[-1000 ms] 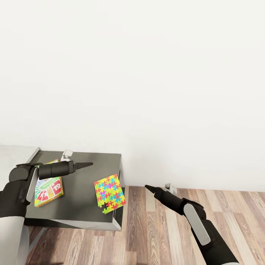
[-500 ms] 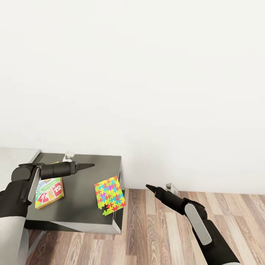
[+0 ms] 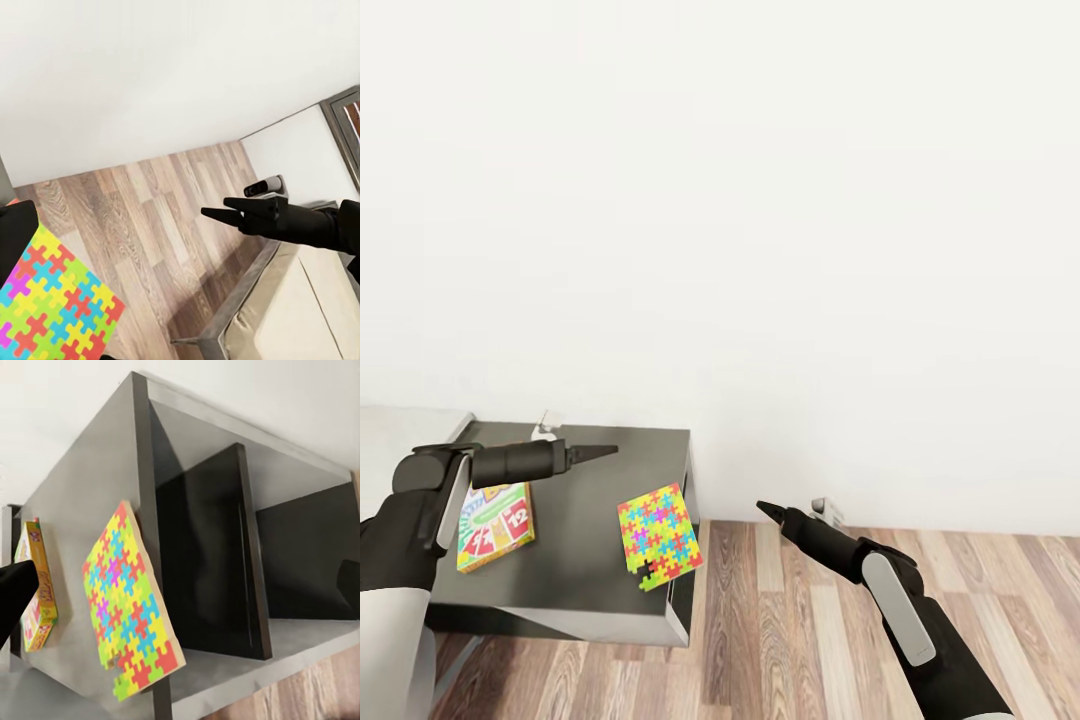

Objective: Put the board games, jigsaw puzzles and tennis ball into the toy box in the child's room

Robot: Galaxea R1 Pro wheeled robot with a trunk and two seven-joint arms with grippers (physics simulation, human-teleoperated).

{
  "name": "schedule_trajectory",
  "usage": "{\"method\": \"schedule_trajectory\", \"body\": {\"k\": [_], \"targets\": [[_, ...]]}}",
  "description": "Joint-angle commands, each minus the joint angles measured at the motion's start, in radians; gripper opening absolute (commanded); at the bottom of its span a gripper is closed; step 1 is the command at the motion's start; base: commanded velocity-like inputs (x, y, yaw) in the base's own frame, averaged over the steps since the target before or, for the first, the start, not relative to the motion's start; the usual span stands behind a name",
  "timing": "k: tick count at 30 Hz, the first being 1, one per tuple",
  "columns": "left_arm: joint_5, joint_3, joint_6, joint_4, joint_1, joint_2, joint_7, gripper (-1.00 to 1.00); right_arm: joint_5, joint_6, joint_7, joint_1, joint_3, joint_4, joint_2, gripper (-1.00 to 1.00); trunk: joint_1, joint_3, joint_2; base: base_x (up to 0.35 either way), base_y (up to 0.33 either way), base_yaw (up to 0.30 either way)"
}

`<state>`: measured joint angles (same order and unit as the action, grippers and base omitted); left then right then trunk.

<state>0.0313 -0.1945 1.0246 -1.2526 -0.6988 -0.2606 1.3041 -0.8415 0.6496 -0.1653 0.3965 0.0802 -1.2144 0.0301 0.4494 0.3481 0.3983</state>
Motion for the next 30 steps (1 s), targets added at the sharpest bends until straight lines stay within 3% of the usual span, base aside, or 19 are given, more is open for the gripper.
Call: {"method": "schedule_trajectory", "body": {"k": [1, 19, 30], "targets": [[0.003, 0.000, 0.010, 0.000, -0.001, 0.000, 0.001, 1.00, 0.001, 0.003, -0.002, 0.001, 0.000, -0.001, 0.001, 1.00, 0.001, 0.000, 0.002, 0.000, 0.000, 0.000], [0.004, 0.001, 0.010, 0.002, -0.001, 0.000, -0.006, 1.00, 0.001, 0.004, -0.002, -0.008, -0.003, -0.014, 0.008, 1.00, 0.001, -0.030, 0.002, 0.000, 0.000, 0.000], [0.004, 0.001, 0.010, 0.004, -0.001, 0.000, -0.044, 1.00, 0.000, 0.004, -0.002, -0.012, -0.004, -0.033, 0.010, 1.00, 0.001, -0.048, 0.002, 0.000, 0.000, 0.000]]}}
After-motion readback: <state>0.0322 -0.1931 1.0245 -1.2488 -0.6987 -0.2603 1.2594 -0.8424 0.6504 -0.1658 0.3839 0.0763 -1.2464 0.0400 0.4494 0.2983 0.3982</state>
